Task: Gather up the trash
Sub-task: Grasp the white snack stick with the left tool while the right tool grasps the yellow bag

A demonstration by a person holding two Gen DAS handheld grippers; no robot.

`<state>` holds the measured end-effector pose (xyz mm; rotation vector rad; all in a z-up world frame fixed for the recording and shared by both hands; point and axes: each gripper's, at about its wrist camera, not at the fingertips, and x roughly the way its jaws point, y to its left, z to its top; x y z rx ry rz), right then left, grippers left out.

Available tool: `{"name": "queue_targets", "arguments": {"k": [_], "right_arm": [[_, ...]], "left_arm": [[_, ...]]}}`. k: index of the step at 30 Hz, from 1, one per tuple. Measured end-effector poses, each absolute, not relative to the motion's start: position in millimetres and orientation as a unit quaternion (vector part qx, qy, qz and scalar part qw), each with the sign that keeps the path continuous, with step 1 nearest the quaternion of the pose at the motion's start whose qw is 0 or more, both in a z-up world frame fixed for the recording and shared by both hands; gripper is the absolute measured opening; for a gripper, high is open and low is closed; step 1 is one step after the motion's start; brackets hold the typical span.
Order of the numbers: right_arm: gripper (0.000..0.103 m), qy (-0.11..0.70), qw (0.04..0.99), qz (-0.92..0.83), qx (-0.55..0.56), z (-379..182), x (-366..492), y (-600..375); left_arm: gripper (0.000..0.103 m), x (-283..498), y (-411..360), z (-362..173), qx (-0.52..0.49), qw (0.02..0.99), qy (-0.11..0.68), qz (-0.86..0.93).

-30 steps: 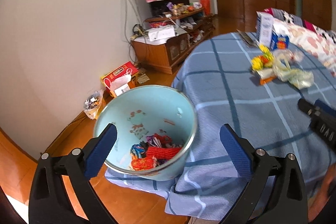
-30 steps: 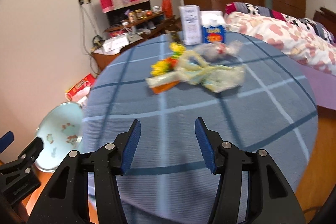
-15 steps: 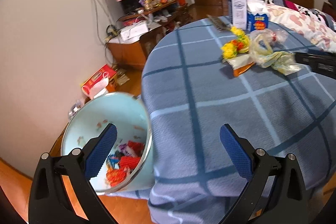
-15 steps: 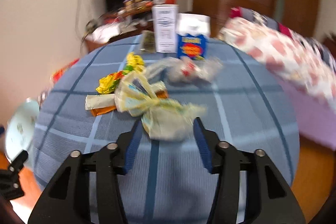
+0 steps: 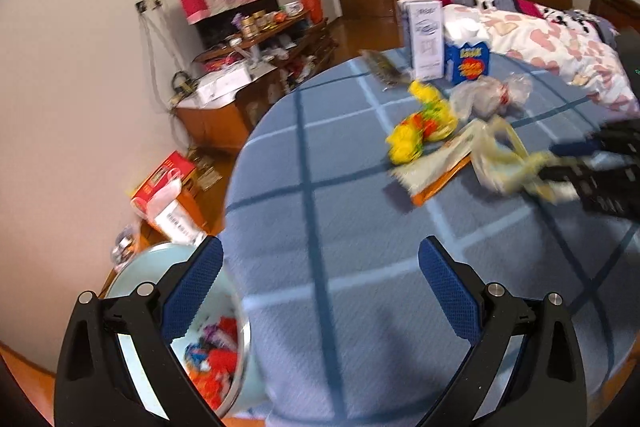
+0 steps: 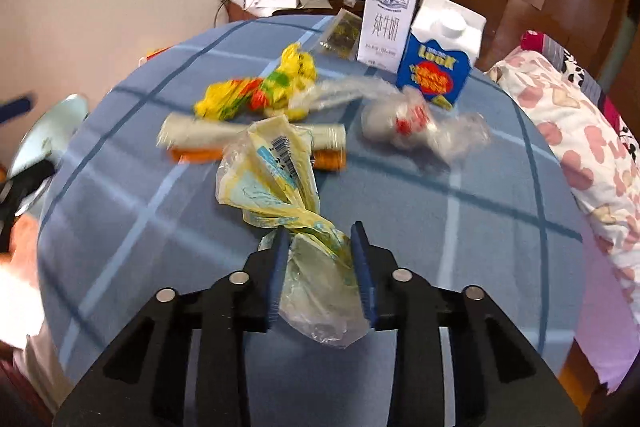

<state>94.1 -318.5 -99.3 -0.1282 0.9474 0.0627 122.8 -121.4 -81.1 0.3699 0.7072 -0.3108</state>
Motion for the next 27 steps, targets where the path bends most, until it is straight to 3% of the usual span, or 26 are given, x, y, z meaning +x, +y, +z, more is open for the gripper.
{"name": "queue_targets", "arguments": {"k": [1,3,5,9,13,14,15,17,19,24,27], "right_arm": [[0.022,0.455,0.888,0.024,-0.063,-98,87,-321],[0.018,0.452,0.891,0.004,-0.04,-93,72,-333],[0.001,0.443,0.896,-0.018,0.013,-88,62,-354],[0.001,0.429,0.891,-0.07,0.13,-93,54,-390],[0.002,0.439,0.881,-0.041,0.173,-105,59,-396],[0.008,0.437,0.88,-0.028,0.185,-105,59,-398],[0.015,0.431,0.882,-0.026,0.188,-102,59,-402],[0.041,0.415,0.89,-0.027,0.187,-94,58,-403],[0.048,0.408,0.892,-0.017,0.194,-92,60,-402],[0.048,0.426,0.886,-0.007,0.183,-103,72,-380],[0.046,0.447,0.874,-0.001,0.19,-116,78,-365]], "left_arm": [[0.095,128,-128,-80,0.178,0.91,0.339,-0.158],[0.095,138,-142,-79,0.176,0.91,0.331,-0.176],[0.095,148,-155,-80,0.172,0.911,0.326,-0.188],[0.095,170,-195,-89,0.174,0.905,0.324,-0.214],[0.093,185,-222,-106,0.204,0.891,0.343,-0.218],[0.092,186,-225,-110,0.208,0.886,0.348,-0.224],[0.089,187,-228,-114,0.213,0.881,0.355,-0.228],[0.083,190,-234,-127,0.221,0.869,0.373,-0.237],[0.077,193,-237,-135,0.222,0.858,0.395,-0.242],[0.048,193,-236,-134,0.197,0.855,0.404,-0.258],[0.02,185,-240,-134,0.206,0.854,0.399,-0.262]]}}
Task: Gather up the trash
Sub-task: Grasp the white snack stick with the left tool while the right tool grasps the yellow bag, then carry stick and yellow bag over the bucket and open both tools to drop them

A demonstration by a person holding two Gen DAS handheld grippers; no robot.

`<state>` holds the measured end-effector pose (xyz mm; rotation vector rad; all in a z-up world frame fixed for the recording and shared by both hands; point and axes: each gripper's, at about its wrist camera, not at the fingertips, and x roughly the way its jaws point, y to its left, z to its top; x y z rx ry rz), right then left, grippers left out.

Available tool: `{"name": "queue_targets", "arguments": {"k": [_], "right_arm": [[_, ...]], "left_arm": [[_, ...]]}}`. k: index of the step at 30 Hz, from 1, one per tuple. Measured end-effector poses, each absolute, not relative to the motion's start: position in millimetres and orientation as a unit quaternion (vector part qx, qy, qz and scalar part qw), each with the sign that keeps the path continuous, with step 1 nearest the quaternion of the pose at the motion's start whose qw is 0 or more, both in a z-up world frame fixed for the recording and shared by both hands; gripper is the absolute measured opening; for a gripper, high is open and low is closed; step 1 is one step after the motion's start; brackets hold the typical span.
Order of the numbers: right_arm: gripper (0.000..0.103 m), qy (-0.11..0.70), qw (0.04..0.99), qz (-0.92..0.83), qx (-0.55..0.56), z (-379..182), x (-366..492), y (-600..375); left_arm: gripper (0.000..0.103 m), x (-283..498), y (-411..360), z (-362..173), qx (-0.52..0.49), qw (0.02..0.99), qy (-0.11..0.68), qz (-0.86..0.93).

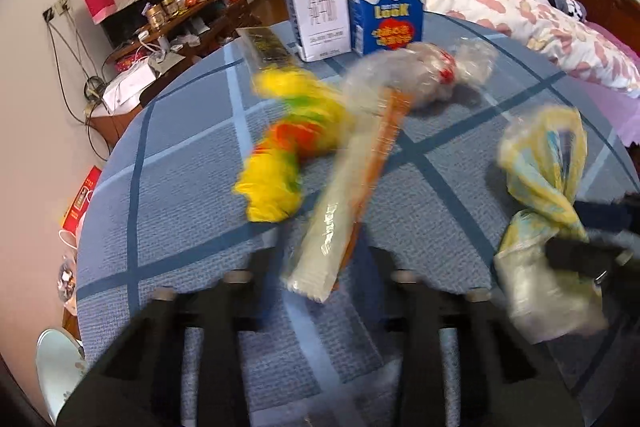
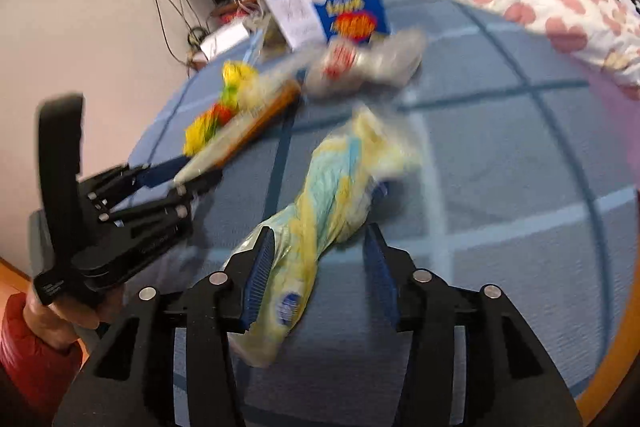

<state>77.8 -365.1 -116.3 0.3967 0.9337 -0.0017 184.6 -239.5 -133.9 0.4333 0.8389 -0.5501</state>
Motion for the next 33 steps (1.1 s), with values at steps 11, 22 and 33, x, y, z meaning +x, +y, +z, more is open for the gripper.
{"name": "queue_targets", "arguments": {"k": [11,22,33], "right_arm": [[0.014,0.416,0.893,-0.036,0.167,-96,41,-332],[0.014,0.354,0.926,-0.06,0.119,-66,8,-276],[0.015,0.343,0.935,-0.031,0.086,-54,10,-220]], "left_arm": [[0.016,108,-192,-95,0.165,0.865,0.361,-0.308],[0.017,62,-117,-68,0.135,0.894,0.351,-0.243],[0.017,46,-50,-52,0.114,0.92,0.336,-0.167]]}}
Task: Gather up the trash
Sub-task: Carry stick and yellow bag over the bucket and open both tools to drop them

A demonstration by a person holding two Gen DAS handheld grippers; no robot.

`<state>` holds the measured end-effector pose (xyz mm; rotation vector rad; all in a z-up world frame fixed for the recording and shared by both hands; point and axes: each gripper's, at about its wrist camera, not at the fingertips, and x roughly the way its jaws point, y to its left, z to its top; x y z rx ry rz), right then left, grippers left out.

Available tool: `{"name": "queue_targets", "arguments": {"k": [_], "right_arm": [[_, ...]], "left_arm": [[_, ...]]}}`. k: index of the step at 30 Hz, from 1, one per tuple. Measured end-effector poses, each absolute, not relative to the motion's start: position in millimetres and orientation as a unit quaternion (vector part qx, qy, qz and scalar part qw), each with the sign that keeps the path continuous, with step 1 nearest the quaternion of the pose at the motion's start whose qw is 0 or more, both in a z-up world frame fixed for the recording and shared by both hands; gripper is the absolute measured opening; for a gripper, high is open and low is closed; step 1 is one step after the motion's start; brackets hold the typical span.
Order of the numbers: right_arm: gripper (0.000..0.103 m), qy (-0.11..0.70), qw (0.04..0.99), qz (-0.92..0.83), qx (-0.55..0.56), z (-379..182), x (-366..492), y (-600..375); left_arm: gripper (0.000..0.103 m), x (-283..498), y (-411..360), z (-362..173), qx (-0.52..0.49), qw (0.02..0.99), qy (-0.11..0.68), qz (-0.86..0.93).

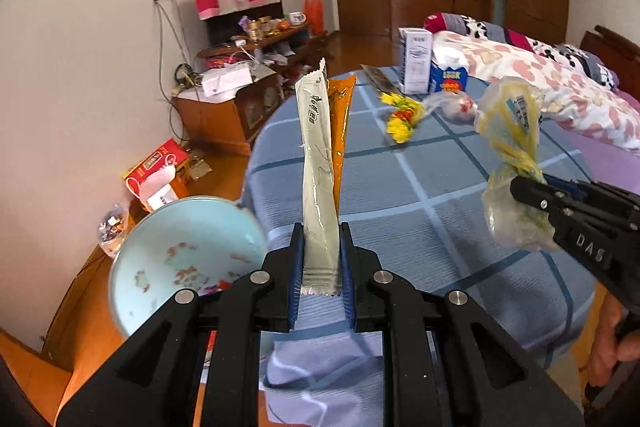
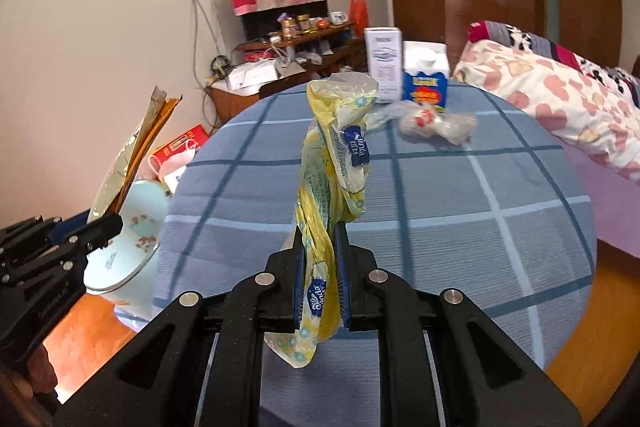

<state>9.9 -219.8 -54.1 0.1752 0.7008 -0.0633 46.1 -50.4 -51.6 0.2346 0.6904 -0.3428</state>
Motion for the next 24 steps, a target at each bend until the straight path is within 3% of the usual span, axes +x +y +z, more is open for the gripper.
{"name": "queue_targets", "arguments": {"k": [24], "right_arm": [[0.015,0.338,0.94,0.042,0.034,-43,35,-118]], "left_arm": [[0.017,48,24,-48,0.08,0.934,0.331,-0.105]]}}
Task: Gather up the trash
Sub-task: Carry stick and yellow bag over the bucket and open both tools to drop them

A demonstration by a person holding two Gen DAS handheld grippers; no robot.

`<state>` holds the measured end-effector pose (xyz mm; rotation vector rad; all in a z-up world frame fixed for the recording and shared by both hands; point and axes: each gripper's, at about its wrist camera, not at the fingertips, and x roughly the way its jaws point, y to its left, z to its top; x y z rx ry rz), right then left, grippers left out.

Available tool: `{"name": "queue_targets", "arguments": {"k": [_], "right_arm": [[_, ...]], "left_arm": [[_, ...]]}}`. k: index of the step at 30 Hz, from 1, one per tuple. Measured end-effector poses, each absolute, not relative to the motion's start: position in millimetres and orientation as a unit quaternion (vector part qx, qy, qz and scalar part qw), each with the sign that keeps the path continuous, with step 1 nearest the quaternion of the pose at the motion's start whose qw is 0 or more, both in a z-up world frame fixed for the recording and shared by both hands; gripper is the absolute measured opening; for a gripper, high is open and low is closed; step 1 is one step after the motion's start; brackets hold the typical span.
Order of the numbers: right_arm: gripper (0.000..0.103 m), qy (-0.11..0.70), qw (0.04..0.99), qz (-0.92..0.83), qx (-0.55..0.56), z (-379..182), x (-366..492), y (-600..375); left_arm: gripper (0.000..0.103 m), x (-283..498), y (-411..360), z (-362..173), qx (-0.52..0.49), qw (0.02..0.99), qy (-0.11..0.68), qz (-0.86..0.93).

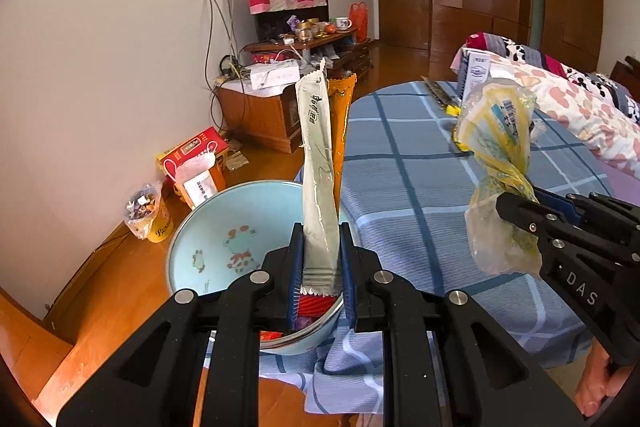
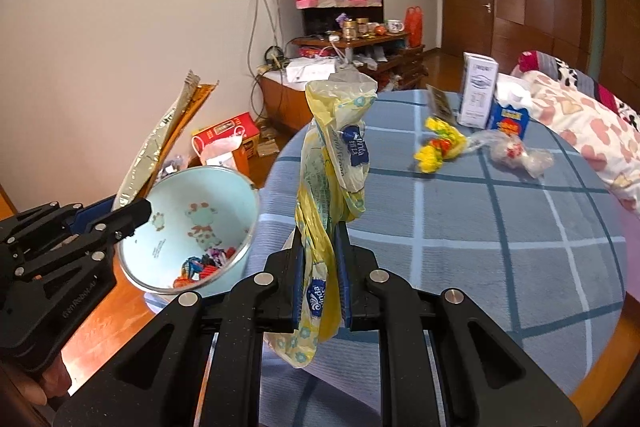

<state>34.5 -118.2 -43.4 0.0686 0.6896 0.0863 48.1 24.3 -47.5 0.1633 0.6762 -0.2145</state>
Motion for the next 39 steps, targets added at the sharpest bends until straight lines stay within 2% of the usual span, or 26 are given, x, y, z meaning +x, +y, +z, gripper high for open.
{"name": "queue_targets", "arguments": {"k": [22,39], "right_arm": [[0.016,0.346,0.933,0.093,-0.01,-48,76,-54],[0.016,0.388,0.913,0.121,-0.016,-79,121,-25]], "left_arm": [[0.017,73,81,-65,0.048,0.931,0.359,-0.049],[0.017,103,95,-105,0.042,0.91,0.412,-0.032]]}}
